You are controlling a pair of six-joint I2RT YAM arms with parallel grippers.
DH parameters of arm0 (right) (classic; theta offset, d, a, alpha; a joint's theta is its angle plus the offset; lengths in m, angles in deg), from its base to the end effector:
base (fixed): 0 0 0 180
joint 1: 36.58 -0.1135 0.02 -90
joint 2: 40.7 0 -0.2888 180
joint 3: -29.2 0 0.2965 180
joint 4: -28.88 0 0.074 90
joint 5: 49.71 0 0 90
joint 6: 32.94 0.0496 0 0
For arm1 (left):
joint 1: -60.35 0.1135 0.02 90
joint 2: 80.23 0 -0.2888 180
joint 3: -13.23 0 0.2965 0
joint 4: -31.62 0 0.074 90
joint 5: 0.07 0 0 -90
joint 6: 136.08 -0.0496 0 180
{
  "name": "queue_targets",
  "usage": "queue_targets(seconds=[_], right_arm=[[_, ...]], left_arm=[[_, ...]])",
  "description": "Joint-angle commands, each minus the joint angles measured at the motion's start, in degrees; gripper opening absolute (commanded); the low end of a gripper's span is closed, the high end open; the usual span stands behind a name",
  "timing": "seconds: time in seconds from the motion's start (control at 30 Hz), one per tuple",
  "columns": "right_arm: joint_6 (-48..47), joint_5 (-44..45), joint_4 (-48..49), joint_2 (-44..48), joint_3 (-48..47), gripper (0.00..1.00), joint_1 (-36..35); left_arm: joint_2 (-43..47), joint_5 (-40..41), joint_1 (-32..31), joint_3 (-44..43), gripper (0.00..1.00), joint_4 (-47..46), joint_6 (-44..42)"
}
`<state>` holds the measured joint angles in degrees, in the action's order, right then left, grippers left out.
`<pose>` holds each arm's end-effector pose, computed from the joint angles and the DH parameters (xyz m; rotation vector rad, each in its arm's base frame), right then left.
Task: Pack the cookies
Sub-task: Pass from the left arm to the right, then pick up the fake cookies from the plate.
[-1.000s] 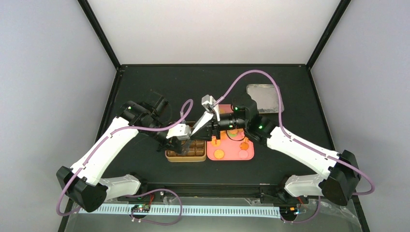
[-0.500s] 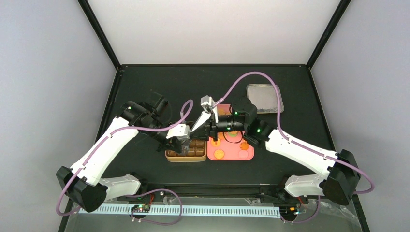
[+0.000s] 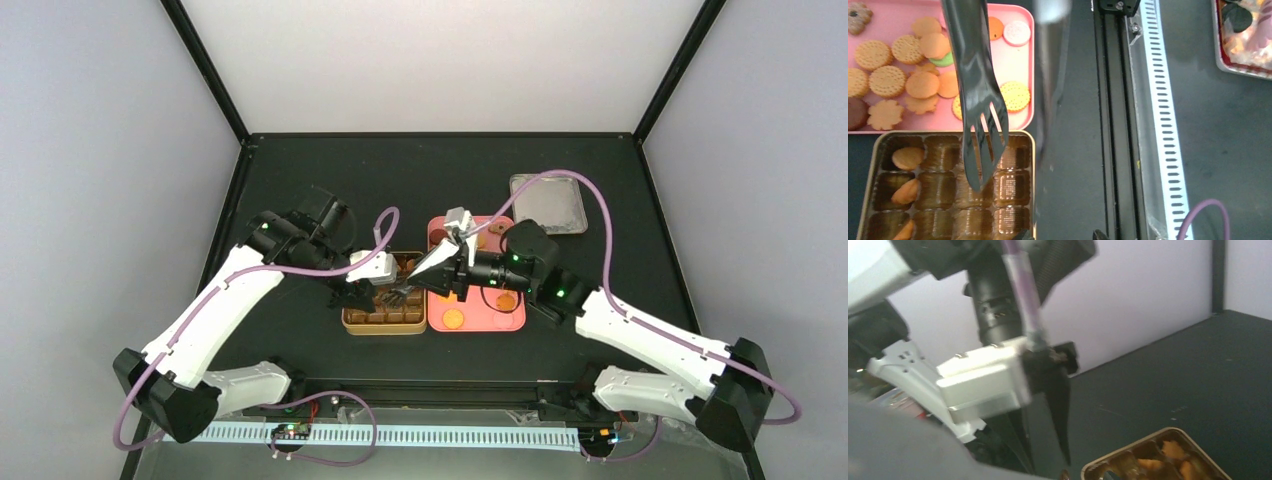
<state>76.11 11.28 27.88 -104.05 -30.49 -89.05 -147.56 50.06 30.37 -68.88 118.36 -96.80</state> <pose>0.1657 0.2552 0.3432 -0.9185 1.5830 1.3328 0.1834 -0.1425 0.3491 1.7889 1.8756 -0.8492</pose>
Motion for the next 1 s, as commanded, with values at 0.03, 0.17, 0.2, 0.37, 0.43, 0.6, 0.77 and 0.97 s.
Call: queue_targets(seconds=[0.03, 0.17, 0.2, 0.37, 0.43, 0.6, 0.77, 0.97], right_arm=[[-2.6, 12.4, 0.7, 5.1, 4.0, 0.28, 0.3], [-2.8, 17.0, 0.7, 7.7, 6.3, 0.27, 0.3], [-3.0, 18.1, 0.3, 8.2, 6.8, 0.27, 0.3], [-3.3, 27.4, -4.4, 12.3, 10.4, 0.26, 0.3], [-2.7, 31.6, -7.5, 14.3, 12.0, 0.27, 0.3], [1.0, 40.4, -14.0, 20.9, 18.2, 0.28, 0.3], [5.2, 48.1, -18.0, 29.0, 23.5, 0.29, 0.3], [8.9, 52.2, -23.3, 30.6, 24.8, 0.33, 0.3]], left_arm=[[2.5, 5.0, -0.2, -1.3, 0.4, -4.4, 4.3], [2.9, 7.0, -0.3, -1.3, 0.59, -6.5, 6.7], [3.0, 7.7, -0.2, -1.2, 0.6, -7.0, 7.2], [2.6, 14.5, 0.6, -0.6, 0.63, -10.0, 10.3], [2.3, 15.9, 1.9, -0.4, 0.63, -10.7, 11.2], [2.6, 16.1, 6.0, 0.1, 0.63, -12.0, 11.9], [3.1, 16.1, 8.0, 0.9, 0.63, -12.6, 12.0], [3.0, 15.4, 10.1, 1.6, 0.63, -12.8, 11.9]])
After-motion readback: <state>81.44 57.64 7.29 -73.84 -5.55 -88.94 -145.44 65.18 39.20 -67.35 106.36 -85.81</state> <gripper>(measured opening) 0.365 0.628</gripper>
